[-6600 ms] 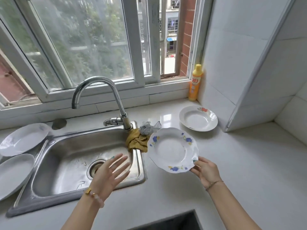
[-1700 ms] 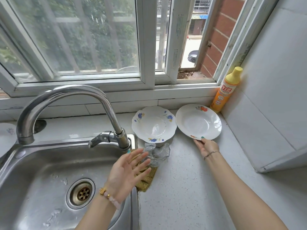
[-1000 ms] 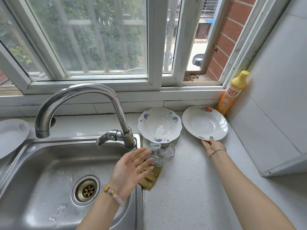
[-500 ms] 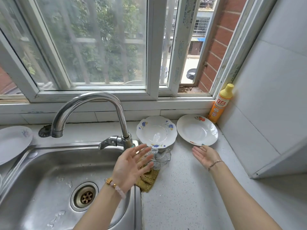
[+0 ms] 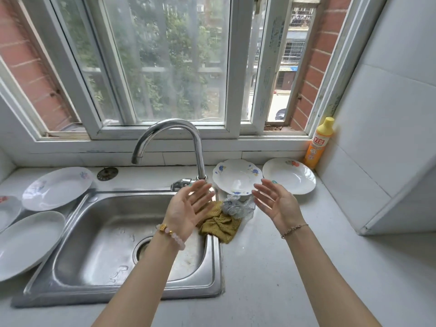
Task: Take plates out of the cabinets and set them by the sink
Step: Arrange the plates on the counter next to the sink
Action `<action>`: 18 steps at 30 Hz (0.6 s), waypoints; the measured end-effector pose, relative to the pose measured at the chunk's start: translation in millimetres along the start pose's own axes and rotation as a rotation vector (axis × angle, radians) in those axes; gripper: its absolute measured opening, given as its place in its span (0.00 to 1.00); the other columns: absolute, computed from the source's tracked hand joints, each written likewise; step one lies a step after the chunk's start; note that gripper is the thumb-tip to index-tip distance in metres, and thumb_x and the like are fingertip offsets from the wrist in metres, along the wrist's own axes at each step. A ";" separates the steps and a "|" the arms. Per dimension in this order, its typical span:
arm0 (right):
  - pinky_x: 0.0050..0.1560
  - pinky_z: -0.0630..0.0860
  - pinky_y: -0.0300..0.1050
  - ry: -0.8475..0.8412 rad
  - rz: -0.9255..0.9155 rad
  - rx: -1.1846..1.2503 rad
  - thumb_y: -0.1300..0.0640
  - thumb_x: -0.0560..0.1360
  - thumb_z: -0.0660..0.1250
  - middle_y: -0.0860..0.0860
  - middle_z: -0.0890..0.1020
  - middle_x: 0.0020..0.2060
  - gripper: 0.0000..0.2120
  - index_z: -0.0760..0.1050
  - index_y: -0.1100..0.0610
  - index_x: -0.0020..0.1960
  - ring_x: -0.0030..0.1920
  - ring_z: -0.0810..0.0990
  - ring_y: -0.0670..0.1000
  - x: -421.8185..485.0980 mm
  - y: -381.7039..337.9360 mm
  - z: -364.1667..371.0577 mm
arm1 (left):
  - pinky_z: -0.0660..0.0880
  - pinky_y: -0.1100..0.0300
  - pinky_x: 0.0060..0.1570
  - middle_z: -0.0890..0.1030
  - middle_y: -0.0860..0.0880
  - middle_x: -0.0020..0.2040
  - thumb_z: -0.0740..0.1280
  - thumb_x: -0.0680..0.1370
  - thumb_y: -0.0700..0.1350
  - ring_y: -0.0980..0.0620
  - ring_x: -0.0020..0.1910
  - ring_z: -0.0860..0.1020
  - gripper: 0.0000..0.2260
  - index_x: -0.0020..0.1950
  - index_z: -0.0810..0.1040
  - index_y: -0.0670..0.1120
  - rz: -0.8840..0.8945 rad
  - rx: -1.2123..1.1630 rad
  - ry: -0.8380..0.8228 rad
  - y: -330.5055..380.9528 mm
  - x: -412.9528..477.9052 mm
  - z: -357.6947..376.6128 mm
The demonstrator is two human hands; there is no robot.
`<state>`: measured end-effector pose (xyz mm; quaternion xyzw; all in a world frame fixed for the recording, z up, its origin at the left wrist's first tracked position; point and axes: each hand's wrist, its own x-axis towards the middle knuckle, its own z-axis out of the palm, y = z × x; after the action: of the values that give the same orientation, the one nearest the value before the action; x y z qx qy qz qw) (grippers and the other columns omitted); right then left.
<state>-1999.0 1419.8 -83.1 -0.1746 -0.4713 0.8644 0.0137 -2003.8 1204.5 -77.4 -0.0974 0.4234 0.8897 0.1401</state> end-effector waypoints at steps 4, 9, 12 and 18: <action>0.48 0.79 0.48 -0.068 0.003 -0.109 0.56 0.80 0.58 0.54 0.84 0.41 0.11 0.77 0.59 0.51 0.44 0.82 0.54 -25.7 16.7 18.3 | 0.77 0.52 0.50 0.82 0.45 0.48 0.58 0.80 0.44 0.47 0.48 0.80 0.11 0.51 0.78 0.43 0.055 0.016 0.093 3.3 -29.4 -23.0; 0.48 0.77 0.48 -0.183 0.086 -0.152 0.56 0.80 0.57 0.52 0.84 0.35 0.12 0.78 0.58 0.49 0.41 0.81 0.53 -46.1 48.9 46.4 | 0.77 0.52 0.50 0.84 0.46 0.47 0.58 0.80 0.44 0.47 0.47 0.81 0.10 0.51 0.78 0.43 0.112 0.031 0.208 9.3 -70.0 -60.2; 0.40 0.79 0.43 -0.279 0.147 -0.200 0.56 0.80 0.56 0.50 0.84 0.33 0.12 0.77 0.58 0.49 0.35 0.82 0.49 -55.8 73.9 69.6 | 0.76 0.51 0.50 0.84 0.46 0.44 0.58 0.79 0.44 0.47 0.46 0.81 0.10 0.49 0.78 0.44 0.183 0.019 0.284 18.6 -93.8 -85.7; 0.44 0.80 0.46 -0.465 0.239 -0.296 0.58 0.80 0.56 0.51 0.85 0.35 0.13 0.79 0.57 0.49 0.37 0.84 0.49 -80.3 121.9 117.4 | 0.75 0.54 0.49 0.83 0.48 0.45 0.58 0.79 0.44 0.49 0.46 0.80 0.09 0.48 0.77 0.45 0.247 -0.038 0.408 48.4 -130.8 -131.1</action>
<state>-1943.4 1241.9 -101.7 -0.0265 -0.5587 0.7987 -0.2221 -1889.5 1051.1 -85.7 -0.2255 0.4347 0.8698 -0.0601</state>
